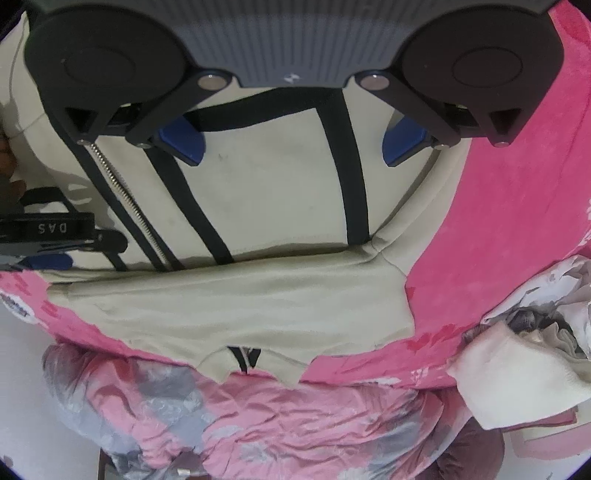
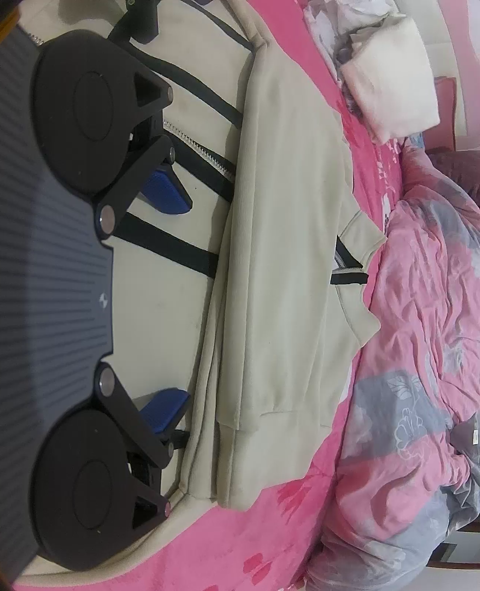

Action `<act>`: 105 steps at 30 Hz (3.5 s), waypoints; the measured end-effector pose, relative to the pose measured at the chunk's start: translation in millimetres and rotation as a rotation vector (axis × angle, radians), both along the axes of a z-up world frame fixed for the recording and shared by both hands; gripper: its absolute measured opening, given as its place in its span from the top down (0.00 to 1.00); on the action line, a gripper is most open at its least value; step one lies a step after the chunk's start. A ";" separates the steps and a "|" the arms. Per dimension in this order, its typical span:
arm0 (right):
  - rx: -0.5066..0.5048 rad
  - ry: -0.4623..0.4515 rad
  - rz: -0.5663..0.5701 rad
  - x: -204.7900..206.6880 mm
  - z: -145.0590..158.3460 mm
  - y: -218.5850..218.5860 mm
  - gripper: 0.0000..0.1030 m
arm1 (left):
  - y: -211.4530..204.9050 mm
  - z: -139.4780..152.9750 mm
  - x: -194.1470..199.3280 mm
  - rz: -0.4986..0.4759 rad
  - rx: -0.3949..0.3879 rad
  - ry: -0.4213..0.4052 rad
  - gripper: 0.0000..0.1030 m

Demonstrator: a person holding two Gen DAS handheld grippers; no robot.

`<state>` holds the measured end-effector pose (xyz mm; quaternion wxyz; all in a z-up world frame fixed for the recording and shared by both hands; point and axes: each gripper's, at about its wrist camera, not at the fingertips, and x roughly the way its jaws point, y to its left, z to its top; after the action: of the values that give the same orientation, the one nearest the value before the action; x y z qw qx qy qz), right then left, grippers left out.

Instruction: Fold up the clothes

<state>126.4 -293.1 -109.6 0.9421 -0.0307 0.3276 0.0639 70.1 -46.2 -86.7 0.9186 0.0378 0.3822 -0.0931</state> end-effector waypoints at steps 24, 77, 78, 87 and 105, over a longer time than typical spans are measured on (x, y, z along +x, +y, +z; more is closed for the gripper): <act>0.015 -0.104 -0.054 -11.7 1.3 -5.8 0.01 | 40.9 23.6 61.0 0.041 -0.213 -0.267 0.54; 0.045 -0.001 -0.095 127.3 45.3 5.5 0.92 | 63.2 -16.6 98.0 0.045 -0.402 -0.152 0.77; 0.063 0.003 -0.026 125.6 47.7 18.0 0.92 | 63.3 -16.6 98.1 0.045 -0.405 -0.151 0.77; 0.015 0.090 0.150 165.0 18.9 75.9 0.92 | 64.8 -17.4 98.5 0.046 -0.423 -0.151 0.77; -0.049 0.143 0.236 191.6 39.8 148.8 0.84 | 68.7 -19.1 97.2 0.041 -0.459 -0.149 0.74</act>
<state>318.0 -144.3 -69.8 0.9013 -0.0874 0.3895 0.1683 167.3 22.5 -105.8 0.9304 -0.1730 0.2829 -0.1560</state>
